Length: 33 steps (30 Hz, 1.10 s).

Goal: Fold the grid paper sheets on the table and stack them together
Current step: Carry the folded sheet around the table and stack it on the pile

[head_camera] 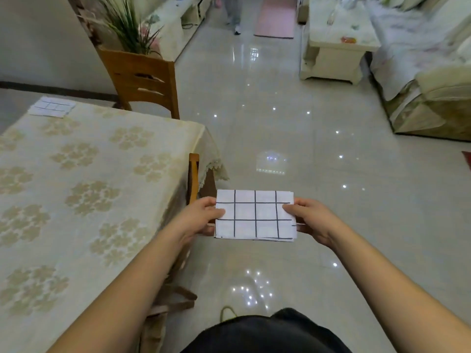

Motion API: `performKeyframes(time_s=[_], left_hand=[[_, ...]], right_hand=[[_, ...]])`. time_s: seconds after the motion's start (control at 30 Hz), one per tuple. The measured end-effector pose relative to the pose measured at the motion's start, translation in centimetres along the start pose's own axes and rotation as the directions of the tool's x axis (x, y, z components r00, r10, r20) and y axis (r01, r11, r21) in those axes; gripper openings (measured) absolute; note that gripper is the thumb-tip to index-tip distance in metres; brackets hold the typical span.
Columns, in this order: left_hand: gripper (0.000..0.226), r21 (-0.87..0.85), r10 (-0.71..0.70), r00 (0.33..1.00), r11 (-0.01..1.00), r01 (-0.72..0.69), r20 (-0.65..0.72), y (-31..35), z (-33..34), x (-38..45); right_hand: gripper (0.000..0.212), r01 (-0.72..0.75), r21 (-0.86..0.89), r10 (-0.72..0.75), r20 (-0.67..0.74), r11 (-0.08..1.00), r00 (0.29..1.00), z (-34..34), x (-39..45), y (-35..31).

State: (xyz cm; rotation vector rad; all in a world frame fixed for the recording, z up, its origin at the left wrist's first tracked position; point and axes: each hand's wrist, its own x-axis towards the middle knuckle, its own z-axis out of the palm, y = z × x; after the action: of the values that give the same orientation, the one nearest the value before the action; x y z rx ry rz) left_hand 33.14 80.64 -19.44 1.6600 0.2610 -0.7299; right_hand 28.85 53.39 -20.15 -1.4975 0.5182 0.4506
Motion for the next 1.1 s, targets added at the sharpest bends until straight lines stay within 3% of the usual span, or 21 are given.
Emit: performKeyframes(time_s=[0.27, 0.57, 0.83, 0.97, 1.1], left_hand=[[0.022, -0.067, -0.055, 0.998, 0.996, 0.055, 0.016, 4.7, 1.2, 8.1], [0.026, -0.068, -0.079, 0.996, 0.995, 0.076, -0.050, 12.2, 5.3, 17.0], [0.024, -0.152, -0.096, 0.991, 0.985, 0.080, -0.096, 15.8, 6.0, 21.9], [0.012, -0.195, -0.101, 0.986, 0.978, 0.074, -0.132, 16.8, 4.1, 24.7], [0.019, -0.190, -0.088, 0.983, 0.980, 0.056, -0.164, 17.8, 1.2, 28.3]], right_hand=[[0.018, -0.049, 0.170, 0.047, 0.018, 0.984, 0.999, -3.9, 6.8, -3.2], [0.016, -0.069, 0.196, 0.051, 0.097, 0.978, 0.994, -11.6, 16.2, -9.4], [0.022, -0.060, 0.095, 0.047, 0.135, 0.994, 0.990, -13.7, 23.3, -14.5], [0.019, -0.054, 0.033, 0.049, 0.153, 0.998, 0.987, -12.6, 27.0, -16.8], [0.018, -0.056, -0.018, 0.058, 0.163, 0.998, 0.985, -10.7, 31.6, -19.5]])
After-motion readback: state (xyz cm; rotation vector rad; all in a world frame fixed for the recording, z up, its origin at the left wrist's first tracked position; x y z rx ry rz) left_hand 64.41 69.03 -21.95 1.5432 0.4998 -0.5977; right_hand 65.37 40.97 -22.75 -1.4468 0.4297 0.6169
